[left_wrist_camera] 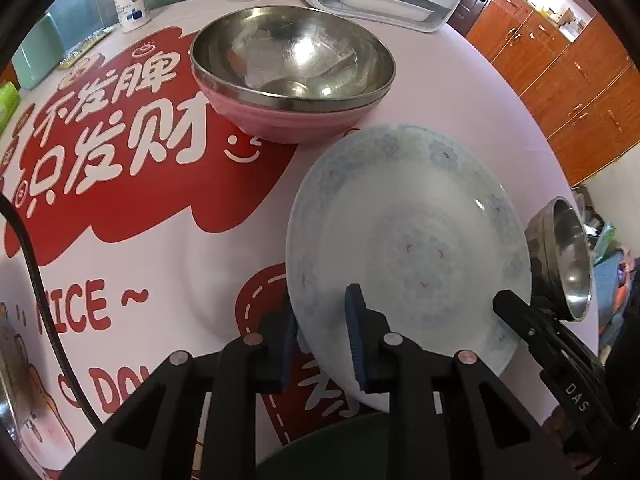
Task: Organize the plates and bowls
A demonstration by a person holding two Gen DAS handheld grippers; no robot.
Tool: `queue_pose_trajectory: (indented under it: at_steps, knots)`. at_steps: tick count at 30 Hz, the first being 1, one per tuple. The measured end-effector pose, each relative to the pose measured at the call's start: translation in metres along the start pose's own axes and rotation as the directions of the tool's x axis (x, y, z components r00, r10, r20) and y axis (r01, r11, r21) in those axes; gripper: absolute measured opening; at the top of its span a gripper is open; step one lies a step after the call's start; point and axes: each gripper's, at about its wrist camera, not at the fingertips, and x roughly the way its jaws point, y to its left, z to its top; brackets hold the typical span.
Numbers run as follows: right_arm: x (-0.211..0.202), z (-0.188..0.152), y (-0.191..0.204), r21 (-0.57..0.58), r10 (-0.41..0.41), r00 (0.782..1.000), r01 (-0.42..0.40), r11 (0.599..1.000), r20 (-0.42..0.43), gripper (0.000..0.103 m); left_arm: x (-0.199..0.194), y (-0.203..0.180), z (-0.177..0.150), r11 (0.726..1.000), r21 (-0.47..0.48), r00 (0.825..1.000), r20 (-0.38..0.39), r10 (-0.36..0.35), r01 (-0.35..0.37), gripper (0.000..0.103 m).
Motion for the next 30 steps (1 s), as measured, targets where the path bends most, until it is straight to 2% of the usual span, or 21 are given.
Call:
queue_pose_trajectory:
  at_steps: [17, 30]
  knots:
    - [-0.003, 0.002, -0.005, -0.002, 0.044, 0.999, -0.044, 0.999, -0.007, 0.017, -0.004, -0.012, -0.001, 0.999, 0.045, 1.000, 0.012, 0.022, -0.022, 0.022]
    - [-0.022, 0.003, 0.005, -0.019, 0.070, 0.997, -0.070, 0.997, 0.015, 0.017, -0.042, -0.006, -0.003, 0.998, 0.051, 0.998, 0.058, 0.029, -0.032, 0.021]
